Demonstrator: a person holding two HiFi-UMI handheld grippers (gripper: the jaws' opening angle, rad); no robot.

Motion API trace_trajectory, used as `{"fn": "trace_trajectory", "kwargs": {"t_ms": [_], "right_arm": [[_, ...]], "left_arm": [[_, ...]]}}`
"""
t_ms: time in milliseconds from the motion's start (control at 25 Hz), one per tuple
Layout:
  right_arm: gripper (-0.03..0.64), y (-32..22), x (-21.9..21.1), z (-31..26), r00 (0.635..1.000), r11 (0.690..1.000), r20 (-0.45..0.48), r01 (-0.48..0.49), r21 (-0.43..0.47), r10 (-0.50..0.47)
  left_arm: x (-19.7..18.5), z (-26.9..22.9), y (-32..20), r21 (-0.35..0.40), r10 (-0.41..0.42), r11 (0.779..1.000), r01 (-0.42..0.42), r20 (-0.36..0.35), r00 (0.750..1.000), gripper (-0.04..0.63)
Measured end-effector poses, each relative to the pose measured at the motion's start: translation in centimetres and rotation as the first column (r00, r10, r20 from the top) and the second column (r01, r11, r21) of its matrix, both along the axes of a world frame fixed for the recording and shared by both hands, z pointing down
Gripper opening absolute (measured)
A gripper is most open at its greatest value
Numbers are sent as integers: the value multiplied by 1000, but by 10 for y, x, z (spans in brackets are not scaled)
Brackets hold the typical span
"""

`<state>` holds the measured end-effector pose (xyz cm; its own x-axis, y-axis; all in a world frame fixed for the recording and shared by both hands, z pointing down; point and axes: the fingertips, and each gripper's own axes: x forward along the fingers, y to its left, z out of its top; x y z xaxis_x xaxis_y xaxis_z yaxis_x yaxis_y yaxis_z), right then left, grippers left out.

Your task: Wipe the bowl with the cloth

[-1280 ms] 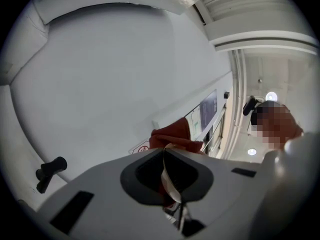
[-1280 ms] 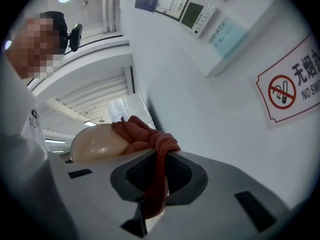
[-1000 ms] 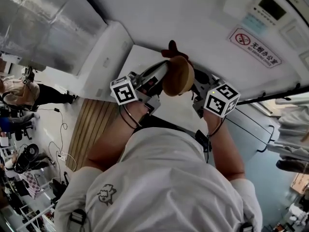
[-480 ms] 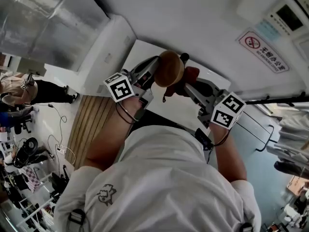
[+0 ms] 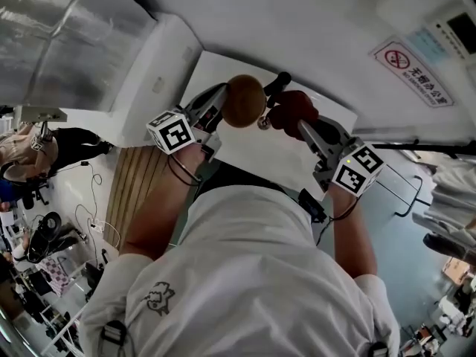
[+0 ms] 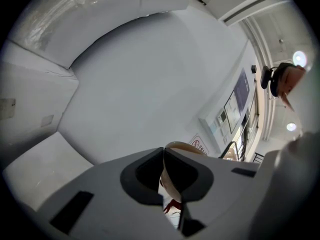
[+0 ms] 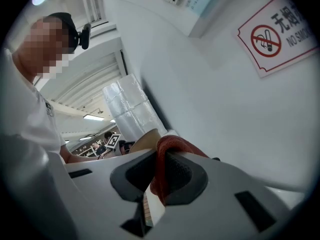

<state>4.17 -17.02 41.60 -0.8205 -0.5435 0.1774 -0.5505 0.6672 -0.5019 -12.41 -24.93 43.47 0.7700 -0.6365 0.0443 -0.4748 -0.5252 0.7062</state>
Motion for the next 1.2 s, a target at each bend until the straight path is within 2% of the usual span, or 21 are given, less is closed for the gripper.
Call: {"fn": "trace_trajectory", "kwargs": {"t_ms": [160,320,480,560,680,800,920,1200], "right_arm": [[51,-6,4,30,999,999,-39,-30,-40,28],[51,-9,5,58,997,993,-49,-66,-99,62],[51,-11,1,81,993,987,-65,-102,-128,94],[51,-13,1,93,991,985,-86,-109,-133,99],[51,-15,0,118,989,982,-112,-114,-152,98],[51,-17,4,142,987,968,-100,-141,-207,123],[51,-17,8,159,984,957,-111,-163,-240,139],[51,-14,5,192,978,945,-150,-181,-273,144]], "left_arm": [[-1,19,-7,-16,27,1000,-26,67,997,20],[0,40,-8,-7,71,997,-70,168,983,20],[0,64,-7,36,123,989,-143,330,936,20],[5,73,-7,48,148,983,-178,376,915,20],[7,89,-6,38,178,977,-212,414,893,20],[7,114,-6,32,198,970,-241,468,861,20],[6,147,-2,-2,219,968,-252,506,834,20],[4,200,-3,-60,247,965,-255,536,807,20]]}}
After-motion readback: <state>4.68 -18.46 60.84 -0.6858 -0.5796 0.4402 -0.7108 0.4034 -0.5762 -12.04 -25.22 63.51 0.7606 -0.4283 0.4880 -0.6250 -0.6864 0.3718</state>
